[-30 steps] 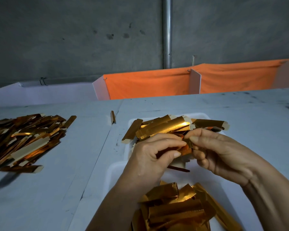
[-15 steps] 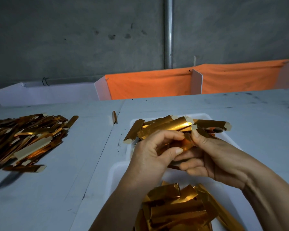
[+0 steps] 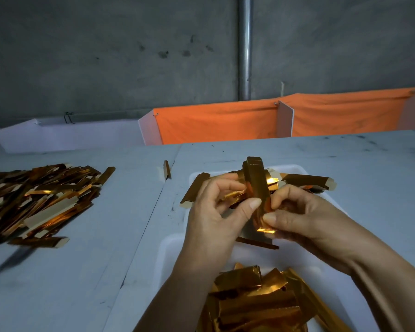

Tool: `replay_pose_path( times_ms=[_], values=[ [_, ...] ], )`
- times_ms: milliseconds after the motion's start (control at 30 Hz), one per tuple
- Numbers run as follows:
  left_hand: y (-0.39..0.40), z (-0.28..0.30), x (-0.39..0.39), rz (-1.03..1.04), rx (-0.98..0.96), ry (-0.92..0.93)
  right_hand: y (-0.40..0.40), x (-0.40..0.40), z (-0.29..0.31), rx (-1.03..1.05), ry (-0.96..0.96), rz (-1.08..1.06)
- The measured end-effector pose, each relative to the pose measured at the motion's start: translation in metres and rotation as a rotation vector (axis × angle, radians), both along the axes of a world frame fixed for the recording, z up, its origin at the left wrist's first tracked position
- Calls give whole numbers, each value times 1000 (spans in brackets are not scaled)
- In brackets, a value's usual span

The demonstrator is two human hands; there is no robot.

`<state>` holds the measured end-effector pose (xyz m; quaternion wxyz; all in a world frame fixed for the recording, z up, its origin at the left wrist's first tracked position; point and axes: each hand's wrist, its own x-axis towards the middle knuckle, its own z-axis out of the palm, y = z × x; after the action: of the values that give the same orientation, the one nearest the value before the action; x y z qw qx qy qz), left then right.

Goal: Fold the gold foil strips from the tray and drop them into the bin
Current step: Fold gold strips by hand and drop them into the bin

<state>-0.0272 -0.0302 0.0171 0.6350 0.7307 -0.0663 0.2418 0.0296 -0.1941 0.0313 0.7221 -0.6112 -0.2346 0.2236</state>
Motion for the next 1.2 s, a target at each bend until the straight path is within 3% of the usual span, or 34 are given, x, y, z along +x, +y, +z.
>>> replay_pose_path(
  times_ms=[133, 233, 367, 500, 567, 667, 833, 1033, 1200],
  values=[
    [-3, -5, 1, 19, -13, 209, 15, -12, -7, -546, -626, -165],
    [-1, -5, 3, 59, -40, 204, 19, -20, -7, -593, -794, -160],
    [5, -6, 5, -55, -206, 253, 12, -16, 0, -432, -528, -113],
    [9, -5, 5, -306, -402, 359, 3, -5, 2, -111, -282, -292],
    [8, -3, 3, -400, -415, 398, 0, -2, 2, -75, -217, -295],
    [8, -2, 1, -483, -254, 435, 0, 0, 1, -92, -203, -250],
    [7, -2, -3, -479, 25, 451, -7, 4, 3, -42, -18, -104],
    [-2, -5, -1, -214, 297, 291, -7, 7, 3, -2, 157, -112],
    [-2, -6, -2, -24, 550, 185, -5, 6, 3, -10, 163, -131]
  ],
)
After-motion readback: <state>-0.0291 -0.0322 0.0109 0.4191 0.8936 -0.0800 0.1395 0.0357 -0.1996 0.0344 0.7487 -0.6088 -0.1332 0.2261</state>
